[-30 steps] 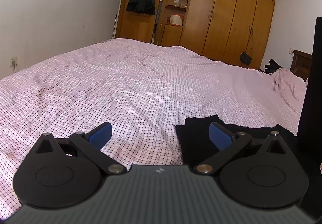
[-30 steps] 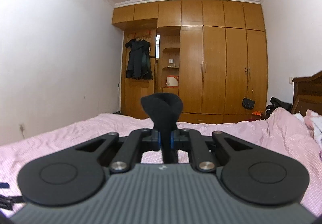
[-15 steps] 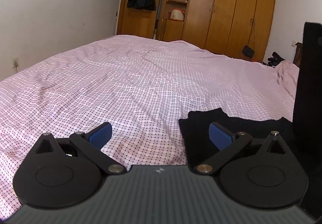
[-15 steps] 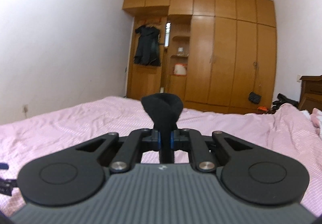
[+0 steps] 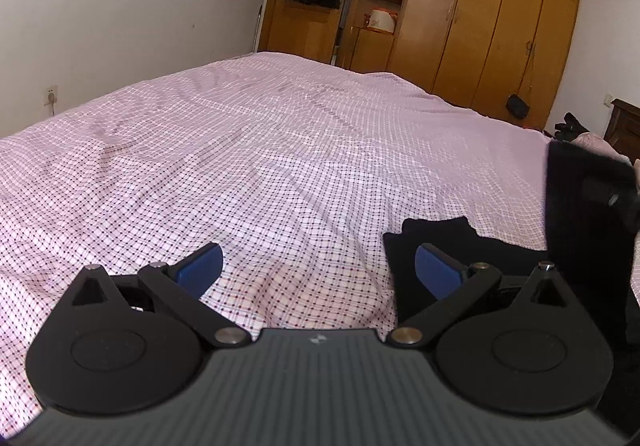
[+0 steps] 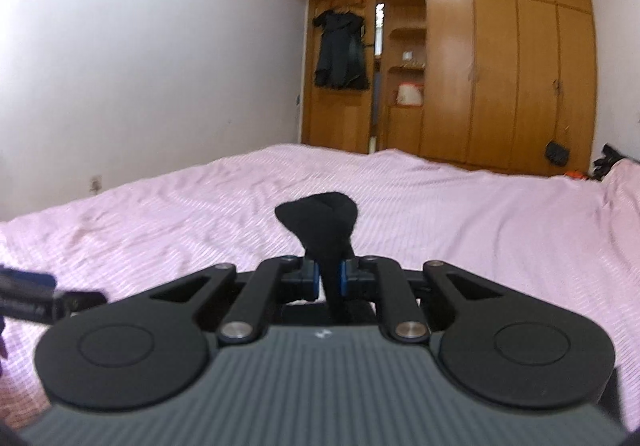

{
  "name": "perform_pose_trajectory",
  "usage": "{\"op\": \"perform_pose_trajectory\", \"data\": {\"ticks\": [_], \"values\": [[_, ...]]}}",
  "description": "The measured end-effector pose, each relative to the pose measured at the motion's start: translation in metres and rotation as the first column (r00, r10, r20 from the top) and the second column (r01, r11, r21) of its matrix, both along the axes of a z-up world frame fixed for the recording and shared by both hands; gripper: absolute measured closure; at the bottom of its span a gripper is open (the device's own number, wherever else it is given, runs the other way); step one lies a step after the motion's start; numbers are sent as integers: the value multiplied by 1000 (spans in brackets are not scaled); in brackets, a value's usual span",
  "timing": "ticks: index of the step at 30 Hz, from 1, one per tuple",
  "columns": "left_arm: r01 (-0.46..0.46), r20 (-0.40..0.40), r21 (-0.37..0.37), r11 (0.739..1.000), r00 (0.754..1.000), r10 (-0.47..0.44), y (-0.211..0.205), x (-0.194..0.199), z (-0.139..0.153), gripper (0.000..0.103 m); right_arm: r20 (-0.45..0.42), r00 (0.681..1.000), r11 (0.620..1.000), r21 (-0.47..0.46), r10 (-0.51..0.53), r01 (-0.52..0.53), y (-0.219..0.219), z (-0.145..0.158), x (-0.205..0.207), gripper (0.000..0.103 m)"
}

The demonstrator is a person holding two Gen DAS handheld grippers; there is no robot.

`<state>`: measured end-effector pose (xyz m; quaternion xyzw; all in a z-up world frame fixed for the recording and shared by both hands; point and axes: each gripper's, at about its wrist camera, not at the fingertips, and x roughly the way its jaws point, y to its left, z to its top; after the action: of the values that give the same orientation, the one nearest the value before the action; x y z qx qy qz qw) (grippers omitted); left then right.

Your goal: Fold small clothes

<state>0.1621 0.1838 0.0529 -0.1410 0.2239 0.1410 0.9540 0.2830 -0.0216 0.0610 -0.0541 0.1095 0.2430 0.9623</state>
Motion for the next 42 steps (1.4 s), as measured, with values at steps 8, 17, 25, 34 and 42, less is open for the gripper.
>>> {"op": "perform_pose_trajectory", "data": {"ticks": [8,17,25,34,42], "values": [[-7,-7,-5,1000,1000,7,1,0,0,0,-70,996,991,-122,52,-60,44,-46,-18,89],[3,-2,-15,1000,1000,-3,1,0,-1,0,-225,954,979,90,197,-181,27,-49,-22,12],[65,-21,-18,998,998,-65,-10,3,-5,0,-233,965,983,163,122,-85,-23,-31,-24,12],[207,-28,-52,977,978,-208,-39,-17,-16,0,-245,969,968,246,15,47,-142,-38,-65,12],[330,-33,-172,928,940,-340,-54,-75,-32,0,-412,911,950,269,-34,157,-272,-75,-119,12]]}}
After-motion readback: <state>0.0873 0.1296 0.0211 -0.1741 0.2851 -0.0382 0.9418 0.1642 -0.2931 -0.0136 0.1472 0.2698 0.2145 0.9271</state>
